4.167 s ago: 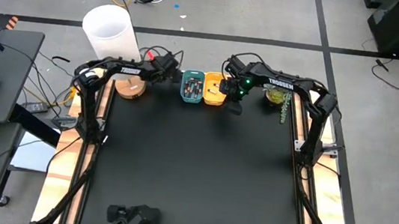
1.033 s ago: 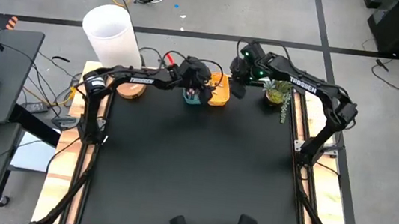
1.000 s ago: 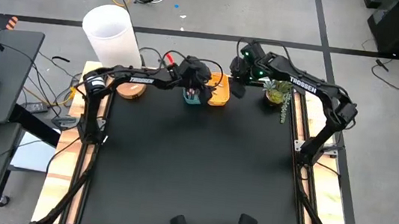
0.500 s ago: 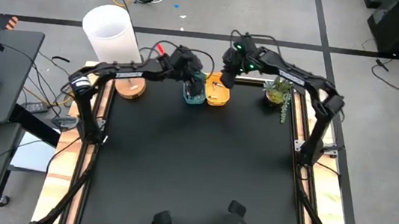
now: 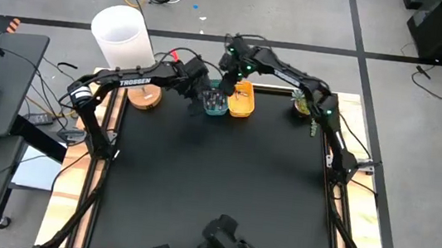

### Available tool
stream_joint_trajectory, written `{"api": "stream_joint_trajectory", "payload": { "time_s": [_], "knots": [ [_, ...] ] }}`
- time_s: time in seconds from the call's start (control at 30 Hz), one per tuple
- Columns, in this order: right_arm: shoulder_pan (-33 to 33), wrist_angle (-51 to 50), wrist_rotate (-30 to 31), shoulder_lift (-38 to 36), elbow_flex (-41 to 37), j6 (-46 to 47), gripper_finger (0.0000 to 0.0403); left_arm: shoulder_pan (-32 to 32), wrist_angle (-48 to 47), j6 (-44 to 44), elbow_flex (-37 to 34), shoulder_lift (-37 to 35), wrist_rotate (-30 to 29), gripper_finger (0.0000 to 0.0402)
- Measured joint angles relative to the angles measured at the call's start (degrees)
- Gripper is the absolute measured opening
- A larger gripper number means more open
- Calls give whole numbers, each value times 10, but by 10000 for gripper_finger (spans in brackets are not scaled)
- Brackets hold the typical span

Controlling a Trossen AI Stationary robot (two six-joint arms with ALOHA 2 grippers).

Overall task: Sort batteries
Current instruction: Put the silver black battery into the yellow bin

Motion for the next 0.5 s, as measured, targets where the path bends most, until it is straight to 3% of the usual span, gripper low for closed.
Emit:
{"api": "stream_joint_trajectory", "payload": {
  "time_s": [0.2,0.5],
  "knots": [
    [21,-73,0,94,110,7,80,-2,-149,35,-3,0,1,319],
    [49,-53,33,132,140,28,114,8,-130,37,-93,-15,-1,319]
  ]
}}
